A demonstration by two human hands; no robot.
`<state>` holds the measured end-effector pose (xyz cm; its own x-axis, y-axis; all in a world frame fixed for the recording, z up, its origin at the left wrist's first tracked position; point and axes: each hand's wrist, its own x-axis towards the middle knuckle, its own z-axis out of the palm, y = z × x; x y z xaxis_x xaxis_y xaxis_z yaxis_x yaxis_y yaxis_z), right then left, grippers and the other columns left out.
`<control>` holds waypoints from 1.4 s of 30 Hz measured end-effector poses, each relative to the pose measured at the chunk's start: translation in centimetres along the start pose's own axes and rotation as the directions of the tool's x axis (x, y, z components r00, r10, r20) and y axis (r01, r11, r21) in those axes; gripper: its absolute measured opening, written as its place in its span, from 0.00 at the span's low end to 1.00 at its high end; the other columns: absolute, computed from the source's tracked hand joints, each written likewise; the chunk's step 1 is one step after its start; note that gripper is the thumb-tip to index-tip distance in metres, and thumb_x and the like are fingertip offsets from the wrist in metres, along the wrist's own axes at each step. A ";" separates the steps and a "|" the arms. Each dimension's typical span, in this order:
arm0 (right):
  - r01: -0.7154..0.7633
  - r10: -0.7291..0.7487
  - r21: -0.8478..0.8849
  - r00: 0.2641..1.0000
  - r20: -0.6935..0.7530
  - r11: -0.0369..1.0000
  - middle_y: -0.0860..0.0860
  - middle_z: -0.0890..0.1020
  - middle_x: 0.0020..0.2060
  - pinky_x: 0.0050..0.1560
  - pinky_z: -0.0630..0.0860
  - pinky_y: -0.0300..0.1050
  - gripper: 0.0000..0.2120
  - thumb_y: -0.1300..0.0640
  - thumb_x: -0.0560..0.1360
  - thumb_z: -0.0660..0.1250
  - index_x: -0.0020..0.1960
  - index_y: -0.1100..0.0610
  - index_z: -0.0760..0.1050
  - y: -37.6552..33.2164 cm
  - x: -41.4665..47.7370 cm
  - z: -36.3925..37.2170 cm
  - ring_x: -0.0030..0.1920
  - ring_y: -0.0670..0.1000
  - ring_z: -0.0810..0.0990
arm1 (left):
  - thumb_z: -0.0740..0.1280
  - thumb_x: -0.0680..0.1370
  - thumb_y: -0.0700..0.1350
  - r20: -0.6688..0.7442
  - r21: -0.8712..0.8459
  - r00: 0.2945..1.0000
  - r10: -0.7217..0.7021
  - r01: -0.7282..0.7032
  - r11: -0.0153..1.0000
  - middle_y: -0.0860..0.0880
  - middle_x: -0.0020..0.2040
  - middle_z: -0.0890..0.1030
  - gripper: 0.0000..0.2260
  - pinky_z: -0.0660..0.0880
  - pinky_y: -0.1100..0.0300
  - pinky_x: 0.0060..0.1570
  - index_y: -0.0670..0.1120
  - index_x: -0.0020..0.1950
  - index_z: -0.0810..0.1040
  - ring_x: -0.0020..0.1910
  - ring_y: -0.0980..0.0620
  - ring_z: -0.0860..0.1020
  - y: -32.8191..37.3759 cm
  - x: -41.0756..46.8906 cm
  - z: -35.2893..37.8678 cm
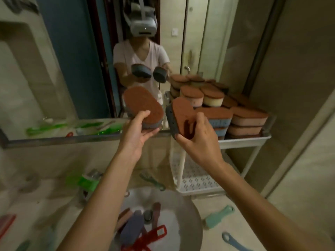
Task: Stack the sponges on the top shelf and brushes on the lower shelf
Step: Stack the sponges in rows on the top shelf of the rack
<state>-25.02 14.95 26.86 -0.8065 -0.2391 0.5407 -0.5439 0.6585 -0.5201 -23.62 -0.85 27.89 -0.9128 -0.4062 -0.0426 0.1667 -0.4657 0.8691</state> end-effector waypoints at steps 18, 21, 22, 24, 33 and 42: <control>-0.298 0.295 -0.072 0.954 -0.054 0.952 0.55 0.76 0.56 0.47 0.72 0.45 0.22 0.52 0.73 0.68 0.63 0.57 0.66 11.9 12.9 -10.6 0.50 0.52 0.75 | 0.63 0.77 0.48 0.340 0.050 0.873 -0.349 0.354 0.934 0.36 0.70 0.65 0.27 0.69 0.46 0.61 0.45 0.74 0.59 0.65 0.36 0.71 1.7 9.3 17.7; -0.272 0.271 -0.097 0.962 -0.019 0.958 0.55 0.77 0.58 0.47 0.74 0.44 0.25 0.51 0.74 0.67 0.67 0.56 0.65 12.7 13.8 -9.9 0.52 0.53 0.76 | 0.62 0.77 0.49 0.320 0.035 0.869 -0.376 0.386 0.922 0.35 0.71 0.64 0.28 0.66 0.45 0.65 0.43 0.74 0.58 0.67 0.37 0.68 0.5 10.5 18.4; -0.268 0.268 -0.104 0.963 -0.010 0.958 0.55 0.77 0.57 0.47 0.75 0.44 0.25 0.51 0.74 0.67 0.67 0.56 0.65 12.8 14.1 -9.5 0.51 0.52 0.76 | 0.62 0.77 0.48 0.311 0.017 0.872 -0.377 0.392 0.920 0.36 0.72 0.63 0.28 0.65 0.45 0.67 0.43 0.74 0.58 0.68 0.37 0.67 0.2 10.8 18.5; -0.253 0.257 -0.157 0.966 0.004 0.955 0.56 0.78 0.56 0.50 0.77 0.48 0.25 0.50 0.74 0.67 0.67 0.56 0.65 12.8 14.4 -8.8 0.52 0.55 0.77 | 0.61 0.78 0.47 0.291 -0.021 0.883 -0.370 0.392 0.920 0.37 0.73 0.62 0.26 0.64 0.44 0.68 0.44 0.74 0.58 0.69 0.36 0.66 -0.2 11.2 18.6; -0.196 0.213 -0.245 0.976 0.047 0.950 0.57 0.77 0.58 0.52 0.72 0.47 0.22 0.51 0.75 0.64 0.67 0.56 0.67 13.4 15.3 -6.9 0.57 0.58 0.76 | 0.61 0.78 0.44 0.287 -0.005 0.893 -0.346 0.363 0.932 0.38 0.72 0.63 0.24 0.65 0.44 0.68 0.45 0.73 0.60 0.68 0.36 0.67 -0.6 11.7 18.4; -0.059 0.162 -0.400 0.960 0.228 0.915 0.57 0.76 0.61 0.52 0.72 0.47 0.22 0.52 0.77 0.60 0.70 0.50 0.64 13.9 16.0 -6.3 0.58 0.58 0.75 | 0.61 0.78 0.43 0.260 0.036 0.897 -0.358 0.361 0.932 0.39 0.72 0.64 0.24 0.66 0.44 0.66 0.45 0.74 0.60 0.69 0.38 0.67 -0.7 11.7 18.6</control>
<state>-43.99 24.83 32.44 -0.9151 -0.2856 0.2846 -0.3572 0.9017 -0.2435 -41.39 9.37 35.97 -0.9751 0.0065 -0.2215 -0.1882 -0.5521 0.8123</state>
